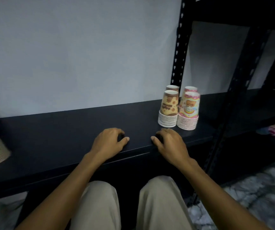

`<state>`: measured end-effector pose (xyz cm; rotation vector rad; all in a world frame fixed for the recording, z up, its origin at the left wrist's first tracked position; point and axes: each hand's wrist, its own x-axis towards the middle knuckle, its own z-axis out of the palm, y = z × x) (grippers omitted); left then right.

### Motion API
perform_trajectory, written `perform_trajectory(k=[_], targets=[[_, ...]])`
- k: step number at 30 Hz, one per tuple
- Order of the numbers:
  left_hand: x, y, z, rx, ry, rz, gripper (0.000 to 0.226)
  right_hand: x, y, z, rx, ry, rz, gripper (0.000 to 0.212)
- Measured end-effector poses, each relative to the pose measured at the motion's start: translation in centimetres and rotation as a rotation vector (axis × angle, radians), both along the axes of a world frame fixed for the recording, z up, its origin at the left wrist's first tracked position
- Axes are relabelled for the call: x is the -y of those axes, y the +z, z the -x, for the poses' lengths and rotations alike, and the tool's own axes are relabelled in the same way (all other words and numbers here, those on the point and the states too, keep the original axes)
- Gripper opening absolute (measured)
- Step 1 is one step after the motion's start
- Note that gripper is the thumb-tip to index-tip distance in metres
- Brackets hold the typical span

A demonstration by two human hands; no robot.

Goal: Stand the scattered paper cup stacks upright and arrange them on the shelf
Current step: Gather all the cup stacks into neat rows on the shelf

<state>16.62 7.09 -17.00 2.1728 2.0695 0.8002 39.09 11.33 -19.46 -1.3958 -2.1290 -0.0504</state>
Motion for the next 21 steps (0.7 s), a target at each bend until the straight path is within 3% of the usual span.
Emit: perform_trajectory(k=[4, 16, 21], targets=[[4.3, -0.1, 4.3, -0.037, 0.096, 0.007, 0.042, 0.6, 0.8, 5.0, 0.071, 0.178, 0.065, 0.041], [16.4, -0.2, 15.2, -0.023, 0.526, -0.056, 0.024, 4.7, 1.9, 21.4, 0.149, 0.632, 0.157, 0.035], [19.7, -0.3, 18.5, 0.125, 0.694, -0.118, 0.017, 6.8, 2.0, 26.6, 0.189, 0.711, 0.151, 0.036]])
